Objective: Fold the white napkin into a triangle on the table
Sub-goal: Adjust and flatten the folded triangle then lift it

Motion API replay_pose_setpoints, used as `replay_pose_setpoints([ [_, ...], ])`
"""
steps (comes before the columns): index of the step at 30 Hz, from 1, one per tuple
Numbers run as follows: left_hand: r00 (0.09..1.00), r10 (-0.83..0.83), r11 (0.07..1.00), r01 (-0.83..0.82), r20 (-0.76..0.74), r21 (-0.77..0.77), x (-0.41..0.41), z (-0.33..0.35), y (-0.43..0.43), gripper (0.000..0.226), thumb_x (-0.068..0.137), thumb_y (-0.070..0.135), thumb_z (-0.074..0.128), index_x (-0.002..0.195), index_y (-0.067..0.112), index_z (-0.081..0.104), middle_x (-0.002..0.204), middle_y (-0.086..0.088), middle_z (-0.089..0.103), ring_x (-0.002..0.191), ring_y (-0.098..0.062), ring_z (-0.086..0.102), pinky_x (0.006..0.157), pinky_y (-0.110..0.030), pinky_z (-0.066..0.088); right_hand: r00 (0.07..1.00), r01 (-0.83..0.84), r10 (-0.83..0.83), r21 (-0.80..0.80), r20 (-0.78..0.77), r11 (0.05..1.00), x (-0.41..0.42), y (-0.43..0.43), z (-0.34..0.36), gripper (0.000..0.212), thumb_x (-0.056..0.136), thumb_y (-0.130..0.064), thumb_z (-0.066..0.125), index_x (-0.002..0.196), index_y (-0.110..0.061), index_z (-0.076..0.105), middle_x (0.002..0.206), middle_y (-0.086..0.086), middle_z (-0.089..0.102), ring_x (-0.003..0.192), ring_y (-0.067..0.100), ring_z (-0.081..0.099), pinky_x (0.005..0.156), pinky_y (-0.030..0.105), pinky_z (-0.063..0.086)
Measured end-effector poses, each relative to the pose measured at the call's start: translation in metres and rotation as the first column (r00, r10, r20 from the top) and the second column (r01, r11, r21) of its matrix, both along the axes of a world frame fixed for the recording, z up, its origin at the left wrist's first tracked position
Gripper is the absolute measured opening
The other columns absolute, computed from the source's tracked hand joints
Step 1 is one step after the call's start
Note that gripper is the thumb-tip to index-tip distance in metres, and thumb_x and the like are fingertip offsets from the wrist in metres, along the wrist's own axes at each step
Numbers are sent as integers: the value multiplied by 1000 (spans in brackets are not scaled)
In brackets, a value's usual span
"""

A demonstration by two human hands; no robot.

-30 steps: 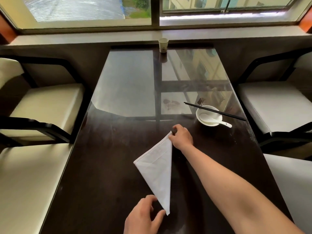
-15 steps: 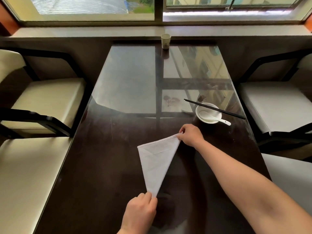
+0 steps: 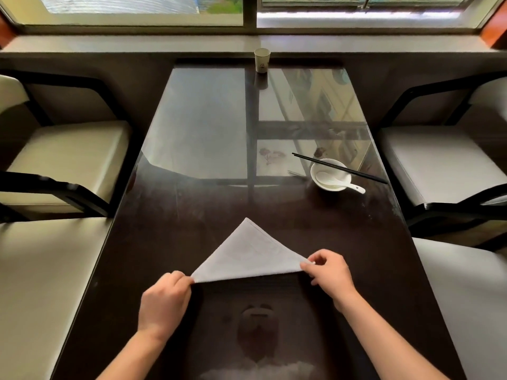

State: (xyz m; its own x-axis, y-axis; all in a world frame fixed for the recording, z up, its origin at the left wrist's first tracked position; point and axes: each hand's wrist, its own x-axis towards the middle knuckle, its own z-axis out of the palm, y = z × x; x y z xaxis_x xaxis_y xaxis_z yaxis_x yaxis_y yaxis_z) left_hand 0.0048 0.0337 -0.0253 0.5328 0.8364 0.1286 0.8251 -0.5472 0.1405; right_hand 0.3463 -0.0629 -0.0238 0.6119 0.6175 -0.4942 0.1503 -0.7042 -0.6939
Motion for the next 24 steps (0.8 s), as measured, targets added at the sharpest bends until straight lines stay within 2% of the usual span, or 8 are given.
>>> replay_pose_setpoints([
  [3,997,79,996,-78,12,-40,-6,0,11,14,82,21,62,80,18,76,77,4,69,66,-22,67,44,-33,52,1000,16,-16,3,-18,1000,-22,-23,0,14,74,-25,80,68,-21,68,69,1,71,49,10,64,42,17,47],
  [4,995,99,993,-97,23,-61,-8,-1,12,5,78,15,74,80,19,77,78,4,70,67,-22,68,45,-33,52,1000,11,-11,-1,-11,1000,-28,-29,0,14,74,-25,80,67,-22,68,68,0,70,49,10,64,42,17,47],
  [6,991,127,986,-122,37,-115,-12,-4,12,19,69,8,84,81,20,77,79,6,70,68,-21,68,47,-31,52,999,-22,22,-21,28,1000,-34,-36,1,14,74,-25,78,67,-23,66,66,-1,69,51,12,66,46,24,52],
  [8,989,135,982,-126,58,-143,-15,-7,8,21,69,8,85,83,21,77,79,7,70,69,-19,68,49,-29,52,992,-78,82,-44,94,996,-36,-39,3,12,75,-26,76,69,-24,64,67,-2,68,59,15,67,54,31,55],
  [11,986,144,977,-129,82,-171,-15,-11,2,21,69,8,85,82,21,76,79,8,69,71,-19,67,50,-29,51,960,-173,184,-70,210,982,-35,-42,3,12,79,-24,71,72,-26,61,69,-6,64,68,11,61,57,29,47],
  [14,980,150,975,-124,132,-184,-14,-13,0,22,69,4,84,81,20,76,79,7,69,71,-19,66,54,-30,53,933,-217,229,-72,278,973,-34,-41,1,11,84,-26,68,75,-27,61,73,-9,65,72,10,60,62,31,47],
  [20,974,161,967,-123,162,-222,-22,-17,-11,23,69,3,82,81,22,75,77,9,66,71,-17,64,56,-28,52,955,-165,177,-69,237,984,-27,-39,1,8,85,-32,73,79,-28,75,77,-13,71,79,12,64,71,30,48],
  [24,943,261,931,-189,206,-313,-23,-19,-13,24,71,8,79,84,27,70,80,16,57,69,-8,57,52,-22,43,984,-100,108,-57,145,993,-29,-38,4,8,85,-28,75,77,-28,75,72,-10,72,66,13,69,65,27,51],
])
